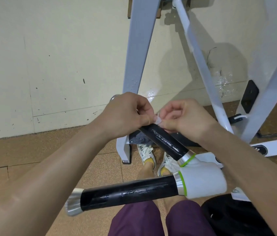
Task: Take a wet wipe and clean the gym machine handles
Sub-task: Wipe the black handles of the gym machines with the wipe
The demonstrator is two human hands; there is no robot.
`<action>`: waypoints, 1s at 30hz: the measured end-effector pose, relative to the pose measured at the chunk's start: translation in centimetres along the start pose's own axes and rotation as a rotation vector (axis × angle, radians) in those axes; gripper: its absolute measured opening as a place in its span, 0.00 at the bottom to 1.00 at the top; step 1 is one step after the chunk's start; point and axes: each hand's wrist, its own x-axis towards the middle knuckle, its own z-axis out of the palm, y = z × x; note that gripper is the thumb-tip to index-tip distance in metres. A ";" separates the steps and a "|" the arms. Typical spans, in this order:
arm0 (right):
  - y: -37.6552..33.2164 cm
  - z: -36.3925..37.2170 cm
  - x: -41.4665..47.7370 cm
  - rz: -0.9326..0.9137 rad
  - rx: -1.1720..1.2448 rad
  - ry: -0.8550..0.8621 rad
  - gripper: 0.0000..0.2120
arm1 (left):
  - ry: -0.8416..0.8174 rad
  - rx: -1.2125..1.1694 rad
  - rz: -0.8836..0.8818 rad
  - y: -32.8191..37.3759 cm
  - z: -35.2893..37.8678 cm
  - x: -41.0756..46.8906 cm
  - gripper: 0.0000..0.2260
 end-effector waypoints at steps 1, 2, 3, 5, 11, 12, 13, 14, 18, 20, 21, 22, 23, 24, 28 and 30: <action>0.2 -1.0 -0.4 0.019 -0.009 -0.075 0.06 | -0.004 0.014 -0.001 0.0 0.1 0.0 0.03; 0.2 -1.8 -0.8 0.034 -0.023 -0.155 0.06 | -0.005 0.023 0.003 0.0 0.1 -0.1 0.03; 0.2 -2.2 -1.0 0.039 -0.035 -0.200 0.05 | -0.007 0.022 0.009 -0.1 0.1 -0.2 0.04; 0.0 -1.4 -0.7 0.009 -0.061 -0.143 0.05 | -0.022 0.001 0.010 -0.1 0.0 -0.1 0.05; -1.3 -1.2 0.1 0.010 -0.063 -0.199 0.11 | -0.038 0.036 0.081 -1.1 -0.9 -0.5 0.05; -1.4 -1.4 0.3 0.033 -0.063 -0.220 0.15 | -0.051 0.066 0.111 -1.3 -1.0 -0.6 0.06; -1.5 -1.1 0.5 0.044 -0.065 -0.203 0.16 | -0.064 0.089 0.127 -1.5 -1.0 -0.8 0.06; -1.4 -0.6 0.8 0.047 -0.062 -0.178 0.15 | -0.076 0.092 0.129 -1.6 -1.1 -0.9 0.07; -1.1 -0.1 1.9 0.090 -0.025 -0.180 0.13 | 0.062 0.019 0.041 -2.7 -1.8 -0.7 0.08; -1.2 -0.6 1.7 0.096 -0.073 -0.167 0.07 | 0.203 0.112 -0.014 -3.6 -2.3 -0.4 0.08; -1.3 -0.6 1.5 0.092 -0.092 -0.140 0.05 | 0.244 0.145 -0.034 -3.9 -2.4 -0.3 0.08; -1.5 -0.2 1.4 0.077 -0.099 -0.108 0.04 | 0.264 0.150 -0.052 -4.1 -2.5 -0.2 0.09; -1.8 0.5 1.5 0.056 -0.091 -0.073 0.03 | 0.269 0.139 -0.069 -4.3 -2.5 -0.1 0.11; -2.0 1.1 1.8 0.031 -0.079 -0.032 0.03 | 0.271 0.122 -0.083 -4.4 -2.5 0.0 0.13; -3.1 2.3 3.0 -0.053 -0.127 0.047 0.04 | 0.276 0.096 -0.118 -4.6 -2.4 0.4 0.14; -3.2 1.7 2.5 -0.016 -0.171 0.007 0.03 | 0.267 0.096 -0.124 -4.8 -2.5 0.5 0.13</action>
